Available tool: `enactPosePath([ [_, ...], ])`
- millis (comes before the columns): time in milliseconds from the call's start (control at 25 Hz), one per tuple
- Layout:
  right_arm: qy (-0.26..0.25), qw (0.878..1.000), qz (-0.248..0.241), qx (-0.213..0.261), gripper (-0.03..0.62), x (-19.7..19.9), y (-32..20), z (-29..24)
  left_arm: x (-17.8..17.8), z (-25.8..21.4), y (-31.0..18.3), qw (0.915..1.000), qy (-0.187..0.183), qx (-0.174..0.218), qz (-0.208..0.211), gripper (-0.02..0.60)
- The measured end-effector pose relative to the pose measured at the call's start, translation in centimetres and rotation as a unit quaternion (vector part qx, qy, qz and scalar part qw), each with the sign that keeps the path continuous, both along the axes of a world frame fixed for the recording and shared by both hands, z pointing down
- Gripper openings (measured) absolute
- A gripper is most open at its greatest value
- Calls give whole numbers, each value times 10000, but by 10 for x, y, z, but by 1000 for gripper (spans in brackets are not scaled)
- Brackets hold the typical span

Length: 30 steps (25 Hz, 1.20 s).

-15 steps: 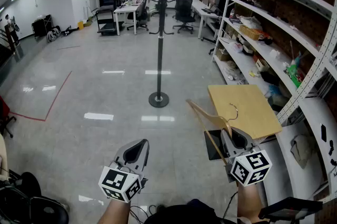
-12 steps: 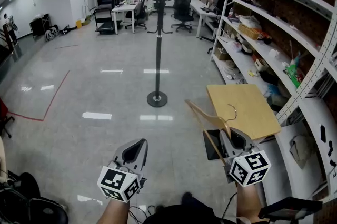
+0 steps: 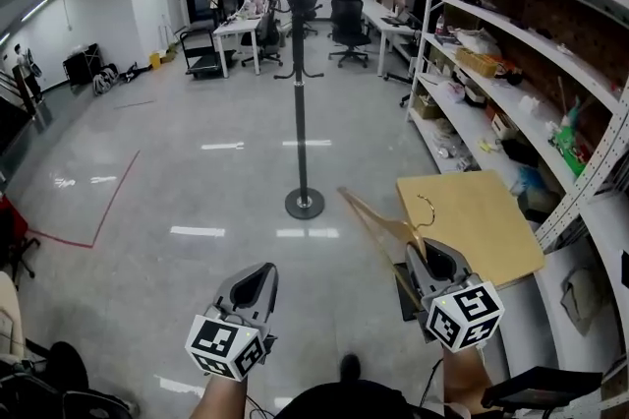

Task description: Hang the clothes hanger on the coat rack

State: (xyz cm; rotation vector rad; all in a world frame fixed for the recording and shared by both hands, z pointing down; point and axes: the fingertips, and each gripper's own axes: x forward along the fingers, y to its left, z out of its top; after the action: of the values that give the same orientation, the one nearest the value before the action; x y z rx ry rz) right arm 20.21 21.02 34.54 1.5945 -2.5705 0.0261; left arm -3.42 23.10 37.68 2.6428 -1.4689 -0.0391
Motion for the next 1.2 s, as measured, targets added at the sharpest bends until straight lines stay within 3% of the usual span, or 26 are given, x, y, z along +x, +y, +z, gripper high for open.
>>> enactPosePath([
  [280,-42,9996,-236,116,57,22,-84,-10,23,-9,-84,9997,-71,34,-229,0],
  [640,-141,9990,-428,66,57,40,-155,-3,38,-6,-151,9989,-297,-44,-362,0],
  [800,-174,9990,-412,-16,57,38,-184,4,33,2,-183,9989,-253,-149,-355,0],
  [1200,-140,9996,-231,43,57,6,-283,-5,-1,-16,-298,9997,-163,149,-104,0],
])
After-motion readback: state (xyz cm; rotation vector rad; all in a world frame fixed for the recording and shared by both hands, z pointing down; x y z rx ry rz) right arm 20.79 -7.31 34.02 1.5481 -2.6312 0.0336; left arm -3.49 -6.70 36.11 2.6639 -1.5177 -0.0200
